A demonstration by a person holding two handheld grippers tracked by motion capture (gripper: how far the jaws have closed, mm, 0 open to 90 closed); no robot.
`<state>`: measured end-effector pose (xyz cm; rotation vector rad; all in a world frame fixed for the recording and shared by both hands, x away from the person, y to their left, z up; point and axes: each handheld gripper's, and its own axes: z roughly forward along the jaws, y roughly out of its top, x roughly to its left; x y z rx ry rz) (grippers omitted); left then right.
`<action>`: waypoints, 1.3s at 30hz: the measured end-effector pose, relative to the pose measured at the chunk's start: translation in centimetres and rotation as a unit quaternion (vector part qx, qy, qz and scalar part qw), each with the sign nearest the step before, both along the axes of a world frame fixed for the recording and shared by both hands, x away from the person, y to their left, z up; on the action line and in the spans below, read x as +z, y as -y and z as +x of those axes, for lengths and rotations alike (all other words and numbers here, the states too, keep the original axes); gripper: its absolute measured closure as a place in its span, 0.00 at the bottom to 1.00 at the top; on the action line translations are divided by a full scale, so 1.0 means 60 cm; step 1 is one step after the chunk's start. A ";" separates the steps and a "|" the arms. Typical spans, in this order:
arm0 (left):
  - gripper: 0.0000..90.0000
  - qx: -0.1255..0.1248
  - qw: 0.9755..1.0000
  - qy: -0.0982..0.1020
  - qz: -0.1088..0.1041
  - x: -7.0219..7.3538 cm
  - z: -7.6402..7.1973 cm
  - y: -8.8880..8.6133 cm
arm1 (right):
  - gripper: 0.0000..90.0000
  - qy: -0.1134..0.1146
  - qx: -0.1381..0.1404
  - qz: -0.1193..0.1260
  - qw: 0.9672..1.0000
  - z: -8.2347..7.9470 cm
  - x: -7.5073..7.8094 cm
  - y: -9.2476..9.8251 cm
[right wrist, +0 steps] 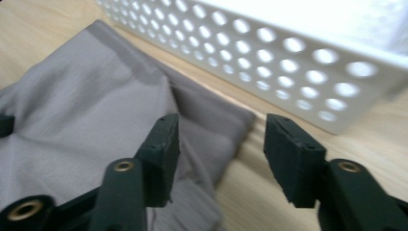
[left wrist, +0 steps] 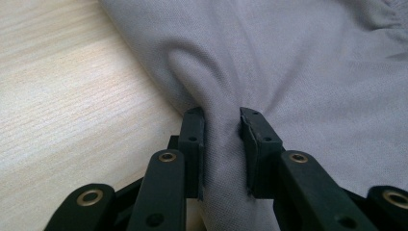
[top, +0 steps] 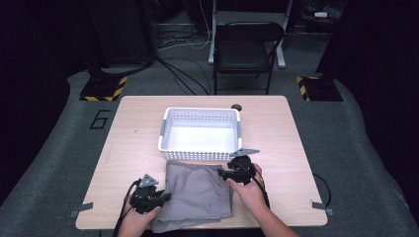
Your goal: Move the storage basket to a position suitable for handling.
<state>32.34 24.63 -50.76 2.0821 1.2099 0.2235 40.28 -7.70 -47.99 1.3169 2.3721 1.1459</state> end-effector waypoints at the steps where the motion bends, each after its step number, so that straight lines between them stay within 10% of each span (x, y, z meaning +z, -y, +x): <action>1: 0.80 0.003 1.000 0.002 -0.004 -0.001 0.000 0.001 | 0.47 0.002 0.009 -0.005 1.000 0.001 -0.005 -0.004; 8: 0.78 0.004 1.000 0.008 0.000 -0.003 -0.003 0.000 | 0.40 -0.033 0.020 -0.048 0.998 0.008 -0.042 -0.029; 24: 0.39 0.006 1.000 -0.001 -0.010 -0.004 -0.025 -0.004 | 0.36 -0.002 0.052 -0.085 0.995 -0.006 -0.054 -0.044; 35: 0.45 -0.020 0.998 0.014 0.062 -0.005 -0.035 0.015 | 0.75 -0.013 0.087 -0.067 0.994 -0.013 -0.051 -0.048; 39: 0.60 -0.025 0.999 0.015 0.044 -0.006 -0.037 0.018 | 0.88 -0.032 0.093 -0.050 0.994 -0.012 -0.051 -0.047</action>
